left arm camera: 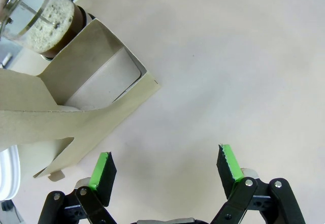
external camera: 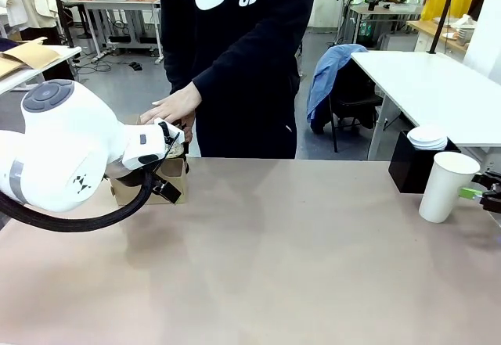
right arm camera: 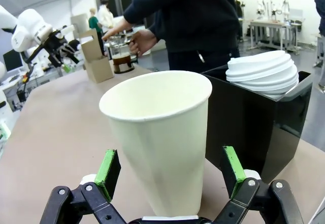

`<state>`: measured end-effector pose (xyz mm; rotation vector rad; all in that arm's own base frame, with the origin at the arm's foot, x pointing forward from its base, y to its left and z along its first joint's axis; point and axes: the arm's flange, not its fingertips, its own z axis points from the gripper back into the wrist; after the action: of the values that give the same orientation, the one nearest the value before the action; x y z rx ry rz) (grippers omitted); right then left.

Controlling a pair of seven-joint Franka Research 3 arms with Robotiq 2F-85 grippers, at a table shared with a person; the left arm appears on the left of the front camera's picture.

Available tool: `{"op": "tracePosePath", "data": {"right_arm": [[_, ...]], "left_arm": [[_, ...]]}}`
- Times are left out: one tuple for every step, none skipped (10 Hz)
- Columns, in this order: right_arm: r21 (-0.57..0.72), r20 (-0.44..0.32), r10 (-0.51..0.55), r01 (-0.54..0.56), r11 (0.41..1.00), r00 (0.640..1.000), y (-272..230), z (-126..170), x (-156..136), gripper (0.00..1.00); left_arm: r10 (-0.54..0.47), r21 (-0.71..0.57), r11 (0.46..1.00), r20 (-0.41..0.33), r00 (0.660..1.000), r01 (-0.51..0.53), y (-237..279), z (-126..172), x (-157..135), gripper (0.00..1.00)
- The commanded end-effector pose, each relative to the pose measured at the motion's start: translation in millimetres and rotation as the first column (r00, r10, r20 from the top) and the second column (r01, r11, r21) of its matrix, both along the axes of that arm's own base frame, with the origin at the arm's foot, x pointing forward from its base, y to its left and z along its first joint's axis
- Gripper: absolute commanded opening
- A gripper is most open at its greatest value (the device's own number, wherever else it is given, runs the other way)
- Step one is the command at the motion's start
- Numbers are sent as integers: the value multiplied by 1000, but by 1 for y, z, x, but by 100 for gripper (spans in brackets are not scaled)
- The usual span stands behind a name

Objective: Pour a drink into a cup and package it in a carrier.
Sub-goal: Pick up the 600 ml Paper Cup and place it in the middle top area of the table.

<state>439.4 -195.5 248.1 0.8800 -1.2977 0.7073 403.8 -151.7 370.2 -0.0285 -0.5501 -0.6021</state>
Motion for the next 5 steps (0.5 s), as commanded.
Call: {"op": "tracePosePath", "data": {"right_arm": [[0,35,-7,7,1000,999,8,-4,9,100],[-2,31,-2,2,1000,1000,12,-6,12,100],[-8,35,-3,4,1000,999,15,-8,14,100],[-11,40,-2,2,1000,999,19,-10,19,100],[-9,39,5,-5,1000,999,24,-13,23,100]], "left_arm": [[0,-1,1000,0,1000,0,0,0,0,100],[0,-1,1000,0,1000,0,0,0,0,100],[0,-1,1000,0,1000,0,0,0,0,100],[0,-1,1000,0,1000,0,0,0,0,100],[0,-1,1000,0,1000,0,0,0,0,100]]}}
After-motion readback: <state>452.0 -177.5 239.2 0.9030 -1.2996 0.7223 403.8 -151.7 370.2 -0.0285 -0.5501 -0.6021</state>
